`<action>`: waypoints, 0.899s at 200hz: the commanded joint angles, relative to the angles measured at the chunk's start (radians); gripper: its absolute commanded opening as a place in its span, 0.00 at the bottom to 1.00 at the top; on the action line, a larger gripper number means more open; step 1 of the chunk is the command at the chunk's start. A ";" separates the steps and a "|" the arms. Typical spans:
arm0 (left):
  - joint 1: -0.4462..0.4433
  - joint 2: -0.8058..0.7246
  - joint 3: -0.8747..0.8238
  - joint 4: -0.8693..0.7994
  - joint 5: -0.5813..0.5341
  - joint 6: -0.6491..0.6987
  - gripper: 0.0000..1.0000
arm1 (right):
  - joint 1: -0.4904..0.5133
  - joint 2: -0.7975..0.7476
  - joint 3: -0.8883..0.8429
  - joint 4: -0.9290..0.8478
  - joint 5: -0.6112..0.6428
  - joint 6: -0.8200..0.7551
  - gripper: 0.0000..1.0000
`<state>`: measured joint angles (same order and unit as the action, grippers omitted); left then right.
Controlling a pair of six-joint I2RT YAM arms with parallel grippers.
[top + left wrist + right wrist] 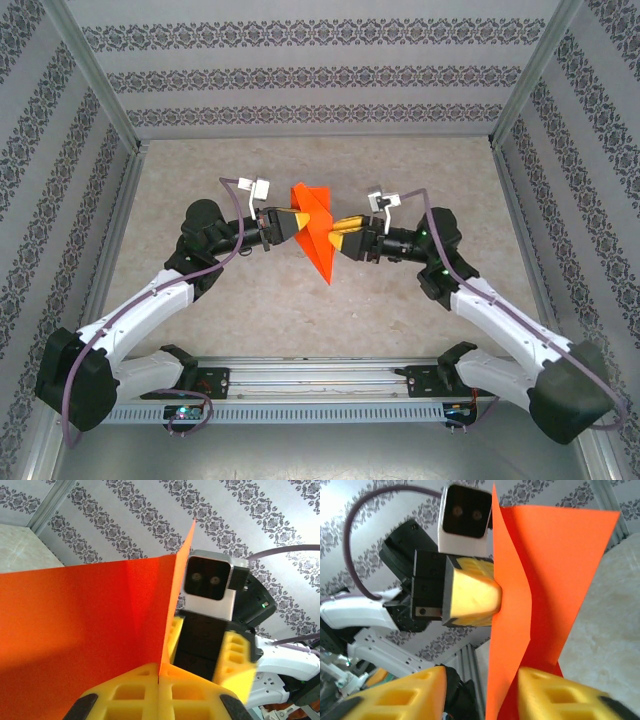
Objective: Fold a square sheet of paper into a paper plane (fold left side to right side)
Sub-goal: Turn over the paper at the center of the table.
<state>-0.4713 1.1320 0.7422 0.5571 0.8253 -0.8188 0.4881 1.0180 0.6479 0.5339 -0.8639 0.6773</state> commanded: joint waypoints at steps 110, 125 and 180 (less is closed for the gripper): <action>-0.009 -0.011 0.024 0.041 -0.006 0.004 0.03 | 0.050 -0.017 -0.045 -0.143 0.033 0.043 0.95; -0.010 -0.005 0.026 0.045 -0.002 -0.001 0.03 | 0.067 0.011 -0.018 -0.134 0.018 0.049 0.89; -0.010 0.008 0.025 0.051 0.006 -0.011 0.03 | 0.076 0.055 0.053 -0.127 0.007 0.039 0.60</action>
<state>-0.4717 1.1351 0.7422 0.5598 0.8150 -0.8200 0.5591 1.0691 0.6563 0.3569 -0.8360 0.7307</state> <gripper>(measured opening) 0.055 0.644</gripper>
